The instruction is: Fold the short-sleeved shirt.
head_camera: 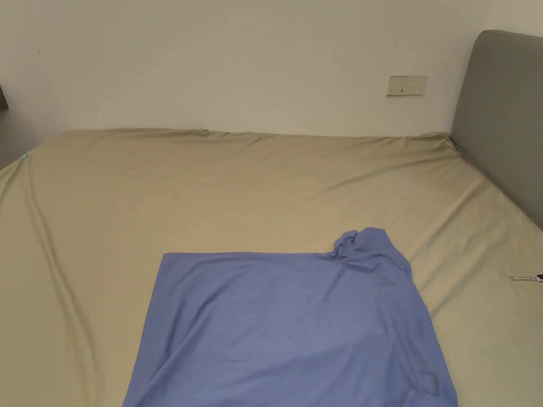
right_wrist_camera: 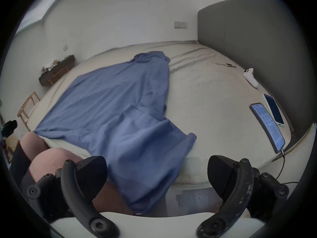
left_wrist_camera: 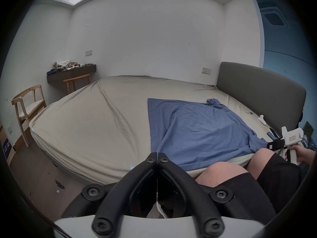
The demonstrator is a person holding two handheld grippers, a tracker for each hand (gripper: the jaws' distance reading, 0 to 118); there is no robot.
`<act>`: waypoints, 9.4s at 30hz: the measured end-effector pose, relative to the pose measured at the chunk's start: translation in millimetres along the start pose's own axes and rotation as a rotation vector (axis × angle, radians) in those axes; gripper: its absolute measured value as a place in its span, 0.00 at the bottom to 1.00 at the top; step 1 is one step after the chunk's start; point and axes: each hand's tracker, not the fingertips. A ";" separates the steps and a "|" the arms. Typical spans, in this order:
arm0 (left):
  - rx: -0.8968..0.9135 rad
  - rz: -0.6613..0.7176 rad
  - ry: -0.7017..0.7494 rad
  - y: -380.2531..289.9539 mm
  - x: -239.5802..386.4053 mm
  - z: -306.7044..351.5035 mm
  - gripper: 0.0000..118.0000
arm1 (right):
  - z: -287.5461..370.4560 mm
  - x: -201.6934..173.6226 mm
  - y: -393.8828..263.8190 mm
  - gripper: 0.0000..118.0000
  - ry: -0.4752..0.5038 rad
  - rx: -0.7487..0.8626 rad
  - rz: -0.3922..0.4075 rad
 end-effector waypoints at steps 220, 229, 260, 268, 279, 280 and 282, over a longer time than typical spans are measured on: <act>-0.065 -0.029 -0.035 180.1 -3.9 -270.1 0.26 | 77.6 -62.9 125.4 0.01 0.124 0.430 0.039; -0.344 0.042 -0.056 182.9 -16.3 -418.1 0.96 | 44.8 -61.8 149.5 0.01 0.094 0.377 0.020; -0.306 0.002 -0.041 170.5 -8.7 -422.9 0.01 | -99.8 -10.6 277.1 0.03 0.142 0.158 -0.063; -0.318 -0.017 -0.043 170.6 -4.2 -422.8 0.01 | -232.3 30.7 318.4 0.97 0.094 -0.053 -0.006; -0.340 -0.044 -0.056 179.6 2.8 -418.0 0.01 | -279.9 36.4 318.6 0.58 -0.060 -0.203 -0.038; -0.342 -0.047 -0.054 180.8 3.5 -417.5 0.01 | -277.6 37.0 322.4 0.42 -0.002 -0.195 -0.053; -0.343 -0.060 -0.056 182.1 6.5 -416.7 0.01 | -273.2 37.8 326.7 0.03 0.004 -0.181 -0.054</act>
